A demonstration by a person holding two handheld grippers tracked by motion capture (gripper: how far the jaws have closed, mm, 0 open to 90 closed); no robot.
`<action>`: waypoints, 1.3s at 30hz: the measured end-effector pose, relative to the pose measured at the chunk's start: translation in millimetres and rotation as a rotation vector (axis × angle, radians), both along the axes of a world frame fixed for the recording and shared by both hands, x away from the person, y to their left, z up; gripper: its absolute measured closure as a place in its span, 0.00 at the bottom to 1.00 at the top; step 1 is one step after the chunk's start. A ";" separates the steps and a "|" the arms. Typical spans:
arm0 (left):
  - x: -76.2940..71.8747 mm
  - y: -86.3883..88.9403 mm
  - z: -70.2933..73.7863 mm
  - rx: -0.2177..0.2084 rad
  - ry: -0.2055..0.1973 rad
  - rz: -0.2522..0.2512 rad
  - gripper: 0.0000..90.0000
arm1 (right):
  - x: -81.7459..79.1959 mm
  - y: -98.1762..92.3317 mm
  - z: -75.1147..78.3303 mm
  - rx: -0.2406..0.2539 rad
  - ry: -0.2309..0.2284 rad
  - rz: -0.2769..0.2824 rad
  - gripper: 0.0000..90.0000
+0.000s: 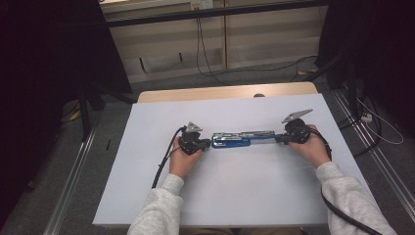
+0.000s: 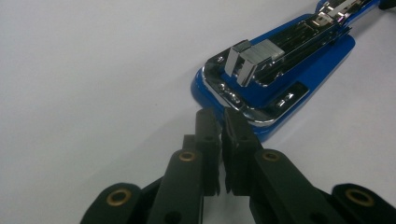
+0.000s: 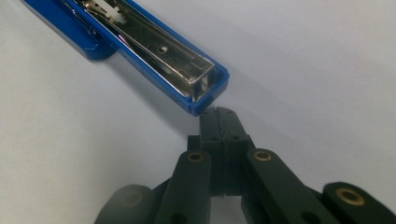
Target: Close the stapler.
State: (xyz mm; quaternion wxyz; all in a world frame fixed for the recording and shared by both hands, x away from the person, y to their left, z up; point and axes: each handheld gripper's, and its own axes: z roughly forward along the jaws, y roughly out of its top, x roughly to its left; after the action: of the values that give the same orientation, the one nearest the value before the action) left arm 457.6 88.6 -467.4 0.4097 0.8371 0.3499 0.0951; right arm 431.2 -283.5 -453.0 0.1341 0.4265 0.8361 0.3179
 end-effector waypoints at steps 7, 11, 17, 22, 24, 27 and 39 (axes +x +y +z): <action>0.7 -1.0 0.1 0.010 -0.001 -0.007 0.96 | 0.4 -0.9 2.8 0.010 -0.017 0.005 1.00; 0.6 -1.6 0.2 0.013 -0.002 -0.006 0.96 | 0.4 1.0 9.9 0.047 -0.050 0.009 1.00; 0.5 -1.2 0.3 0.023 -0.017 -0.013 0.96 | 0.1 10.4 19.4 0.096 -0.081 0.024 0.93; -0.1 -1.7 0.3 0.019 -0.015 -0.010 0.94 | -2.1 13.5 19.0 0.117 -0.078 0.029 0.77; -0.2 -2.1 0.3 0.013 -0.016 0.001 0.91 | -2.8 14.0 18.1 0.122 -0.076 0.018 0.66; 1.3 0.8 0.9 0.010 -0.017 0.035 0.76 | -4.4 13.3 16.7 0.131 -0.069 0.012 0.56; -17.4 25.2 22.6 -0.143 0.030 0.019 0.23 | -21.8 14.7 15.5 0.202 -0.039 -0.007 0.21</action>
State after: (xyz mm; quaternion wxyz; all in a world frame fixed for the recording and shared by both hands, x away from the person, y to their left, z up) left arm 440.2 113.7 -444.7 0.4621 0.8037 0.3699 0.0612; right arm 409.4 -268.9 -437.6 0.1075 0.4344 0.7956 0.4083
